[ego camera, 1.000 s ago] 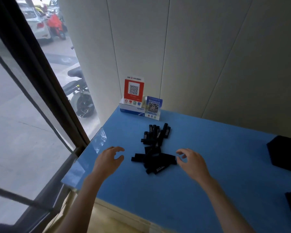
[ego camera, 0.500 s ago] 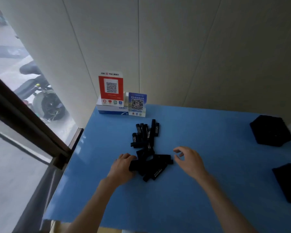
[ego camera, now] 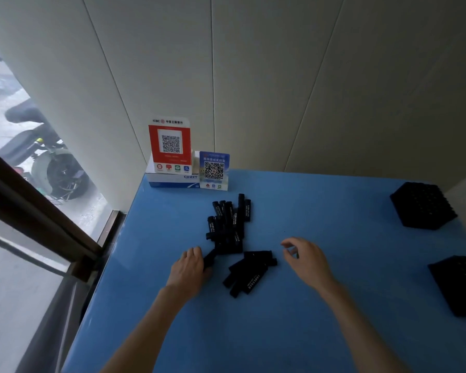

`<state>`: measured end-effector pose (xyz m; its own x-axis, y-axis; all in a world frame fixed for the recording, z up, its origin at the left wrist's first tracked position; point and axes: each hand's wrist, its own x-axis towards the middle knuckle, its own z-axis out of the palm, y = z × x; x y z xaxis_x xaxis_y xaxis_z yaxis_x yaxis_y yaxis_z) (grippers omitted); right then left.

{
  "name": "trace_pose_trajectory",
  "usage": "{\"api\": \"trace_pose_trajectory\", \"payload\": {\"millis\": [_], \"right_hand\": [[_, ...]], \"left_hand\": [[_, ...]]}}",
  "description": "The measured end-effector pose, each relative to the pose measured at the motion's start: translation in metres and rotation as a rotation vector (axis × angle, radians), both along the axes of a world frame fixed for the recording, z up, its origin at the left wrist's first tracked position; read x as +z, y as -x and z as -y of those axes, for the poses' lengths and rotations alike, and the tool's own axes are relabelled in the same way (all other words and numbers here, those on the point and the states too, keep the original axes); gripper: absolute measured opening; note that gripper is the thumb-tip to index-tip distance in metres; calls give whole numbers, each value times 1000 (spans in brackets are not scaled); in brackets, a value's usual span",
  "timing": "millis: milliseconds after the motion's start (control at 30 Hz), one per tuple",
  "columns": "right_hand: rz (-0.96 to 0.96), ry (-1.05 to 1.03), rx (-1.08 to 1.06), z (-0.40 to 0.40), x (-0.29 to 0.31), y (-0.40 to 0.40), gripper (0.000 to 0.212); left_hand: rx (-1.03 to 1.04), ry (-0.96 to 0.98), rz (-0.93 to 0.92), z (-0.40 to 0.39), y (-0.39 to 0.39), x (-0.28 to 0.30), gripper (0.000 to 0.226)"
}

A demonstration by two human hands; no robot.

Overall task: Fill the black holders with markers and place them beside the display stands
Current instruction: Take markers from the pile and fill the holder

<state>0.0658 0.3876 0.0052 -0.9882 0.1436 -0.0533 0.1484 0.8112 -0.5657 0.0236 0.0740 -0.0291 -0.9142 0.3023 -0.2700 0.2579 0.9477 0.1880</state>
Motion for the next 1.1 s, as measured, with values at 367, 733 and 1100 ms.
{"api": "trace_pose_trajectory", "payload": {"millis": [367, 733, 1100], "right_hand": [[6, -2, -13, -4, -5, 4, 14], [17, -10, -6, -5, -7, 1, 14], [22, -11, -44, -11, 1, -4, 16]], "left_hand": [[18, -7, 87, 10, 9, 10, 24], [419, -255, -49, 3, 15, 29, 21], [263, -42, 112, -17, 21, 16, 27]]}}
